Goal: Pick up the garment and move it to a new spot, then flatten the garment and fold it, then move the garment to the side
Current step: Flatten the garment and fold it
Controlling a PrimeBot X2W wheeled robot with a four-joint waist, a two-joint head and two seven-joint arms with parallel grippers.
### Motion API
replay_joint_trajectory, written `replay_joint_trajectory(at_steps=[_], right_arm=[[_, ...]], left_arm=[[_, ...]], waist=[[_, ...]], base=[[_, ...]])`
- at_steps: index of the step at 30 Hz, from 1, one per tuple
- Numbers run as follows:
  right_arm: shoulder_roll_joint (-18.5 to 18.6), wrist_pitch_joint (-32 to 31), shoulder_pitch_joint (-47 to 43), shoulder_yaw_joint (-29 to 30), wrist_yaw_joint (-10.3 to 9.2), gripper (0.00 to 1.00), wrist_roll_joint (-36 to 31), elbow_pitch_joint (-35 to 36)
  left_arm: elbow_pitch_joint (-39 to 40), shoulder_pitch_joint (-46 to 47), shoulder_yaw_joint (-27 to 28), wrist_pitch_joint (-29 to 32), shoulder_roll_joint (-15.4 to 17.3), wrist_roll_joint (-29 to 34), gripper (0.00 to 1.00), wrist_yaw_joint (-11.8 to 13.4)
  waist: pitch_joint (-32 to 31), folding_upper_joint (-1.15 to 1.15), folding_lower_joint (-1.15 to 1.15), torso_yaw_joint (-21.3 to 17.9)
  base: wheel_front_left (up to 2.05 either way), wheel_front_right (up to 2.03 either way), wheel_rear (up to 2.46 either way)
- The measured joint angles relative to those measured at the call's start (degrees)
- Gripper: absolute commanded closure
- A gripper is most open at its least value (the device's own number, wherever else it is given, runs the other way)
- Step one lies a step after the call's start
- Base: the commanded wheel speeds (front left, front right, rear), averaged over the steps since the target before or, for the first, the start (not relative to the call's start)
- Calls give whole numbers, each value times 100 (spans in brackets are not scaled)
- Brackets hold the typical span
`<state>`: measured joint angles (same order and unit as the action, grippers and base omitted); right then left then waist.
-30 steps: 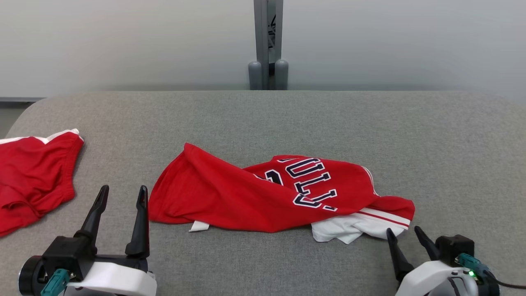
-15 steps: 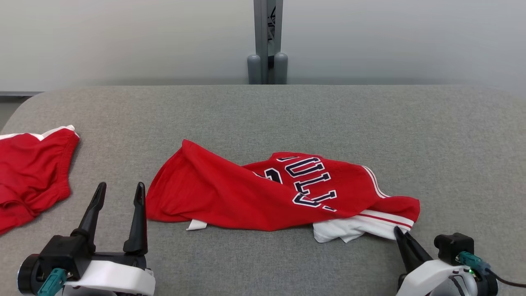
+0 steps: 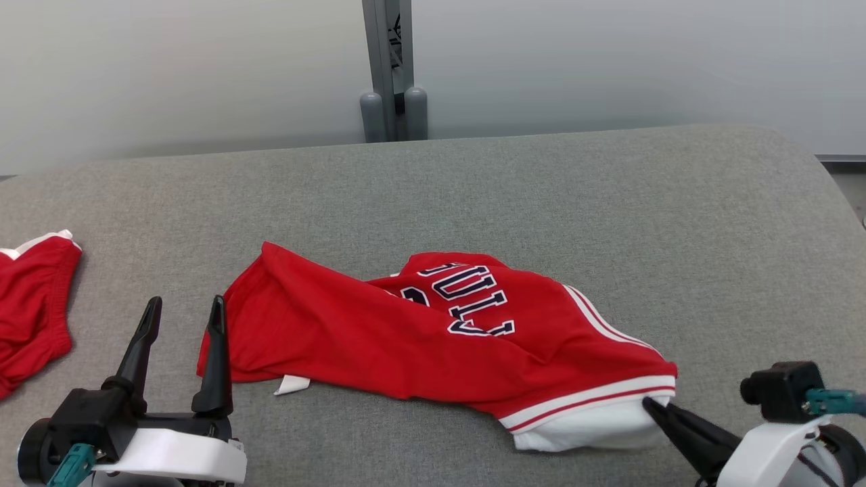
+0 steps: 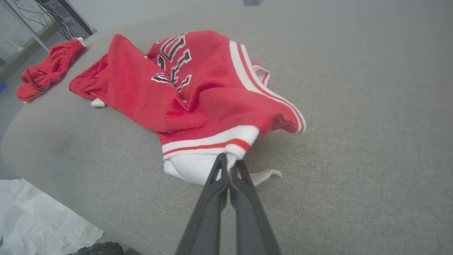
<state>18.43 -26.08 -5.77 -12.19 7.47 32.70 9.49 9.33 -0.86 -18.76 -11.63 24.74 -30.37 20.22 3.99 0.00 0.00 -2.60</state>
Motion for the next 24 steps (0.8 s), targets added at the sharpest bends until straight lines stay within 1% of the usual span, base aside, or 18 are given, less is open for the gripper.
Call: replay_joint_trajectory(at_steps=[2,4,7,8,10,11,12,13,15,18,19,20,21,24], right_arm=[[-2,-379,-91,210,1,100,174,520],[-46,-592,-90,386,0,100,323,916],[-187,-701,55,616,0,100,392,1026],[-326,-693,307,733,-3,100,520,856],[-326,-675,487,793,-3,100,520,477],[-369,-668,573,779,-5,100,611,233],[-335,-656,628,702,-3,100,527,32],[-308,-594,698,662,-2,100,460,-208],[-414,-404,872,606,-4,100,654,-655],[-401,-26,1098,493,-4,100,705,-1326],[-386,166,1187,463,-4,87,655,-1546],[-370,343,1278,423,-4,55,636,-1737],[-404,575,1368,415,-4,0,713,-1895],[-417,1159,1598,356,-4,0,737,-2363]], left_arm=[[-1,1,-14,-1,-1,0,0,0],[-4,3,-19,-8,-10,-3,0,-2],[-20,8,-49,-8,-20,-10,0,-7],[-36,22,-85,-4,-32,-33,0,-35],[-59,29,-134,21,-40,-33,0,-57],[-75,33,-158,37,-42,-33,0,-63],[-78,59,-193,51,-51,-33,0,-99],[-87,102,-224,54,-56,-32,0,-102],[-98,149,-260,60,-73,-32,0,-119],[-126,208,-304,77,-113,-32,0,-152],[-129,248,-315,77,-126,-31,0,-156],[-134,267,-321,77,-136,-31,0,-157],[-145,270,-327,77,-141,-31,0,-158],[-175,322,-338,76,-142,-29,0,-176]], waist=[[-29,0,0,-4],[-55,0,0,6],[-92,0,0,38],[-115,0,0,72],[-139,0,0,131],[-151,0,0,165],[-158,0,0,201],[-160,0,0,242],[-148,0,0,313],[-107,0,0,400],[-83,0,0,422],[-59,0,0,437],[-38,0,0,444],[17,0,0,436]], base=[[0,0,0],[0,0,0],[0,0,0],[0,0,0],[0,0,0],[0,0,0],[0,0,0],[0,0,0],[0,0,0],[0,0,0],[0,0,0],[0,0,0],[0,0,0],[0,0,0]])
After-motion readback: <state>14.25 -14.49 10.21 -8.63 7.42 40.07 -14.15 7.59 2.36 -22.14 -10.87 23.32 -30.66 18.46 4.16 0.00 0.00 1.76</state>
